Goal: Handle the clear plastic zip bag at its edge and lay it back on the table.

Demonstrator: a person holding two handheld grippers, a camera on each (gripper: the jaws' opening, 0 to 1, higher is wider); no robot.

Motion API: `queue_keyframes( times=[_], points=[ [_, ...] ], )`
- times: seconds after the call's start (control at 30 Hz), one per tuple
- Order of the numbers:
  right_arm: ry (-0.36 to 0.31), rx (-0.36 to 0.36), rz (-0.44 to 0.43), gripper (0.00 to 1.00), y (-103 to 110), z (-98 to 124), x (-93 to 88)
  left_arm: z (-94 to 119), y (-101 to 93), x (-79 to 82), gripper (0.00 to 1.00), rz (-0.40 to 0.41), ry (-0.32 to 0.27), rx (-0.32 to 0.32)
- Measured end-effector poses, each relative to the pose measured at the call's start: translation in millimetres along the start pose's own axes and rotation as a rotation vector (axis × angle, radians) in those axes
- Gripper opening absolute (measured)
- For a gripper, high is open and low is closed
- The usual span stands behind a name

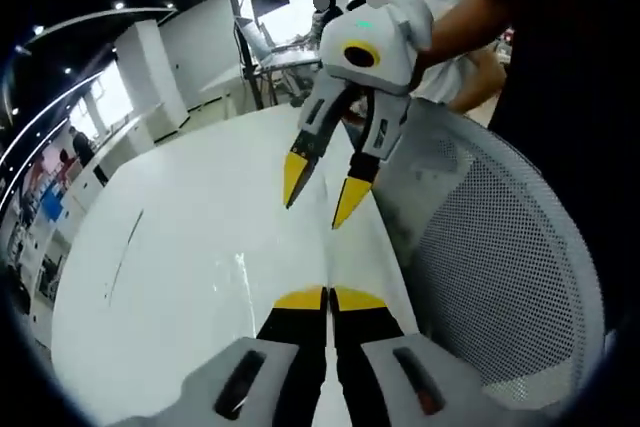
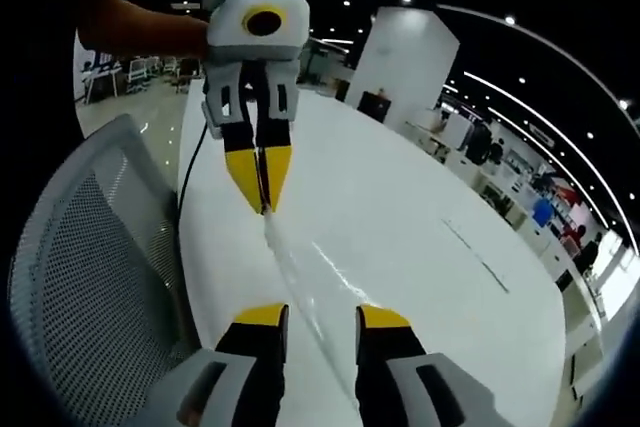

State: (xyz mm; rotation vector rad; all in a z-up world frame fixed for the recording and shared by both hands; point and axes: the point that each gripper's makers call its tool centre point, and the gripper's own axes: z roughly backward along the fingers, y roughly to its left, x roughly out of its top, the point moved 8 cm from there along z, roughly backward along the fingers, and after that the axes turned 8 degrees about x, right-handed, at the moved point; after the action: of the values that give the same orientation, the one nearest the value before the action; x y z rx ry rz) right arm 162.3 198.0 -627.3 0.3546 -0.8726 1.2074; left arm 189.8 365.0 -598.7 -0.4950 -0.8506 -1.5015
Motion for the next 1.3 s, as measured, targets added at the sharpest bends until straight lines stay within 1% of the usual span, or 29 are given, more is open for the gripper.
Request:
queue_keyframes(
  times=[0.1, 0.17, 0.23, 0.37, 0.53, 0.67, 0.7, 0.77, 0.87, 1.0, 1.03, 1.13, 1.2, 1.27, 1.3],
  points=[
    [0.006, 0.000, 0.007, 0.21, 0, 0, 1.2, 1, -0.1, 0.2, 0.00, 0.007, -0.005, -0.017],
    [0.005, -0.001, 0.008, 0.17, -1, 0, 2.6, 1, 0.2, 0.2, 0.00, 0.019, -0.014, -0.029],
    [0.006, -0.005, 0.018, 0.14, -2, 1, 3.8, 1, 1.1, -1.1, 0.00, 0.023, -0.014, -0.032],
    [0.000, 0.000, 0.022, 0.06, -1, 1, 6.3, 1, 5.3, -5.3, 0.00, 0.031, -0.005, -0.024],
    [-0.002, 0.008, 0.031, 0.02, 1, -1, 8.1, 1, 8.3, -9.1, 0.00, 0.037, 0.008, -0.014],
    [-0.008, 0.004, 0.044, 0.00, 3, -3, 11.3, 0, 10.1, -12.8, 0.00, 0.016, 0.029, 0.008],
    [-0.007, 0.006, 0.049, 0.00, 3, -4, 11.8, -1, 10.5, -13.7, 0.00, 0.006, 0.036, 0.018],
    [-0.002, 0.014, 0.065, 0.00, 4, -5, 12.4, -1, 11.1, -15.9, 0.05, -0.021, 0.044, 0.032],
    [0.003, 0.014, 0.082, 0.00, 4, -6, 13.1, 0, 11.2, -16.9, 0.06, -0.049, 0.051, 0.045],
    [0.005, 0.013, 0.090, 0.00, 3, -6, 13.2, 0, 11.9, -18.3, 0.11, -0.114, 0.068, 0.072],
    [0.006, 0.014, 0.089, 0.00, 3, -6, 13.0, 0, 11.8, -18.1, 0.11, -0.148, 0.073, 0.083],
    [0.012, 0.021, 0.098, 0.00, 4, -6, 13.1, -1, 11.8, -15.6, 0.12, -0.193, 0.067, 0.109],
    [0.011, 0.028, 0.097, 0.00, 3, -7, 13.8, -2, 12.4, -15.6, 0.11, -0.211, 0.069, 0.113],
    [0.012, 0.032, 0.096, 0.00, 3, -7, 14.4, -4, 12.0, -15.6, 0.09, -0.243, 0.079, 0.110],
    [0.013, 0.031, 0.095, 0.00, 2, -7, 15.1, -4, 11.9, -16.1, 0.08, -0.276, 0.092, 0.110]
  ],
)
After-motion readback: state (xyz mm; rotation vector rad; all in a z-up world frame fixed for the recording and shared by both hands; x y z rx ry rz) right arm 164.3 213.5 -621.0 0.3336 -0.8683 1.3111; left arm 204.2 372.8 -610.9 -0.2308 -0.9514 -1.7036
